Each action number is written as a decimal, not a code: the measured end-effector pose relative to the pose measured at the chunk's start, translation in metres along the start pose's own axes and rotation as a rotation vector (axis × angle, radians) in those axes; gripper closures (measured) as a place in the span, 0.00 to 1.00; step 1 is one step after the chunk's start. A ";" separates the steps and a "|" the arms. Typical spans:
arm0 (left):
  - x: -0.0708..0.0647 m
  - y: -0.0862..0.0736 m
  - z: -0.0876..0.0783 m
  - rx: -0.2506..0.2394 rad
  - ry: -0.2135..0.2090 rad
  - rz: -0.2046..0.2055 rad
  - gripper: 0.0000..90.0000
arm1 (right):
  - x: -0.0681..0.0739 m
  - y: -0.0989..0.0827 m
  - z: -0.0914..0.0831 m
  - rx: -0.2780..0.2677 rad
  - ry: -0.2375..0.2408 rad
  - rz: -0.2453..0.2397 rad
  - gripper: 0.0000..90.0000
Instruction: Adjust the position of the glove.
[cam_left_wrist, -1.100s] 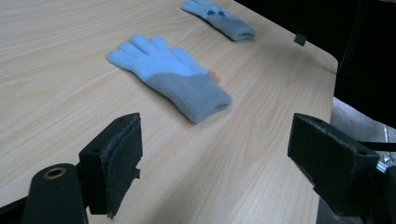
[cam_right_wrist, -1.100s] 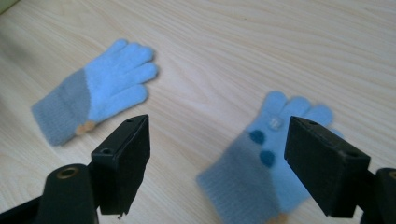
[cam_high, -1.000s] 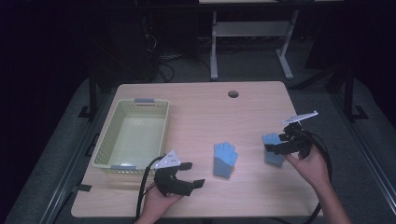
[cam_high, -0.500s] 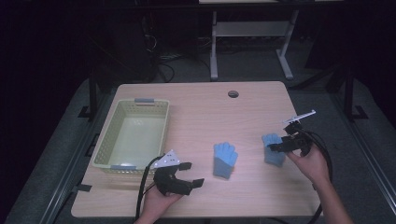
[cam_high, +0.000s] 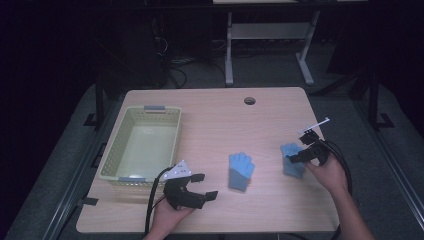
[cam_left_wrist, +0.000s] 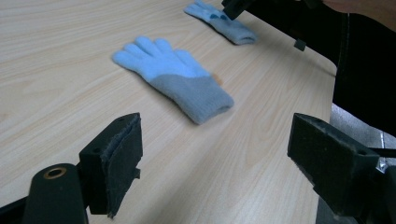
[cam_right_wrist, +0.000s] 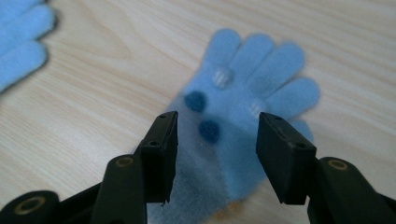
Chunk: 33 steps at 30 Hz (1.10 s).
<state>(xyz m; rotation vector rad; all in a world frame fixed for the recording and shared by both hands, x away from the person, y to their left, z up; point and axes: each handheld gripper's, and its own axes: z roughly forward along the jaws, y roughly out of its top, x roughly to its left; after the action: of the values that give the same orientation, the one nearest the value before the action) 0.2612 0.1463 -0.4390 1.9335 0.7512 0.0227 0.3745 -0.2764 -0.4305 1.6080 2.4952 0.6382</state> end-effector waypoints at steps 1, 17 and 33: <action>0.000 0.000 0.000 -0.001 0.001 -0.001 0.20 | 0.000 0.000 0.001 0.010 -0.003 0.003 0.54; -0.002 -0.001 0.002 0.010 0.005 -0.004 0.20 | 0.005 -0.001 0.013 0.082 -0.077 -0.026 0.70; -0.001 -0.001 -0.002 0.001 0.006 -0.010 0.20 | 0.002 -0.001 0.012 0.083 -0.039 0.008 0.90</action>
<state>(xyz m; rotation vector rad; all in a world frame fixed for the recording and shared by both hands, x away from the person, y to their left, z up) 0.2596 0.1480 -0.4384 1.9313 0.7651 0.0220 0.3759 -0.2714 -0.4417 1.6421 2.5194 0.5052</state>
